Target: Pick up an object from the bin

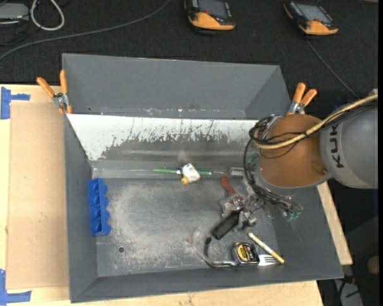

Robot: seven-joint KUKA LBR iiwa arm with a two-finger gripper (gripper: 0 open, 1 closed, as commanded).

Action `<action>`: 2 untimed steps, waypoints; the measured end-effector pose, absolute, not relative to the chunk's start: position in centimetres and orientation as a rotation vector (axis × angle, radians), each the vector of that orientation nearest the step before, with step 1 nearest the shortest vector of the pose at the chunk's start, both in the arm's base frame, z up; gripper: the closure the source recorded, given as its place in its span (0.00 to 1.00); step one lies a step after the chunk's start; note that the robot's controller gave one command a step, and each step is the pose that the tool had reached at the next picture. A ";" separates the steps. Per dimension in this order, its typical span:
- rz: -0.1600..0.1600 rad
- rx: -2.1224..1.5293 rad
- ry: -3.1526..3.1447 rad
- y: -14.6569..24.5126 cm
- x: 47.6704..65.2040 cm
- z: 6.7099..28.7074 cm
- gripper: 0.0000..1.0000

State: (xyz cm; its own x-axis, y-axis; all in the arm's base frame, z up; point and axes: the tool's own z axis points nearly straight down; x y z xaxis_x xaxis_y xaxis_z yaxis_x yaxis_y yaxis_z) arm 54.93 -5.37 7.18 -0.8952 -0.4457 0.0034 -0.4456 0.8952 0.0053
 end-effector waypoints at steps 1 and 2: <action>-0.012 0.716 -3.046 -5.2 54.7 11.4 1.00; -0.009 0.717 -3.051 -5.3 54.9 15.9 1.00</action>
Offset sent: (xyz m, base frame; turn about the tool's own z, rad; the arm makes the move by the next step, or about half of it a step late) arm -0.0034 0.0011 0.0452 -0.0002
